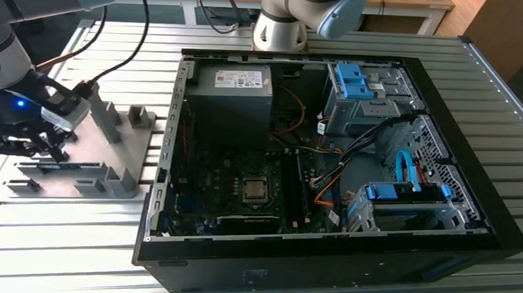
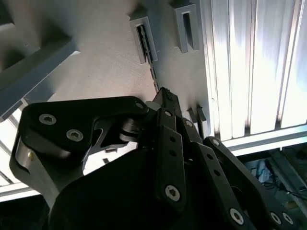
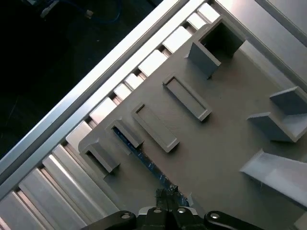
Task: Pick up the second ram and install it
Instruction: 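Pick up the second ram and move it above second insertion slot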
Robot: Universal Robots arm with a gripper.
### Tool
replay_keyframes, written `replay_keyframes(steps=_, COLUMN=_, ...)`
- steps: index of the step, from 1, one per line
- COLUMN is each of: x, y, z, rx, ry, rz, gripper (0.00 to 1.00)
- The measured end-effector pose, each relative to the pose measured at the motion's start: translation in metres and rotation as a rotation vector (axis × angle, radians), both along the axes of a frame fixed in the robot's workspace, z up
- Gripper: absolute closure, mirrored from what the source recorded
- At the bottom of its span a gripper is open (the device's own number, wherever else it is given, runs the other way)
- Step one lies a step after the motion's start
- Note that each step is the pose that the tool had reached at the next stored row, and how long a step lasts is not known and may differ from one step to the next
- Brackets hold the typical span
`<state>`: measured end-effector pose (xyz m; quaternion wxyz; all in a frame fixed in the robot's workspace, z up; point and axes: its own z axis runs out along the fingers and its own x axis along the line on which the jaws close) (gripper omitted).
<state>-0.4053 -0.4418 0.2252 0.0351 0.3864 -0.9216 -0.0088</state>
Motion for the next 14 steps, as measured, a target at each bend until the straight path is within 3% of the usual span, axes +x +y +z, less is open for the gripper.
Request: replay_keyframes(steps=14, x=0.0, y=0.0, z=-0.0001, rx=0.0, ry=0.0, rz=0.207, gripper=0.9)
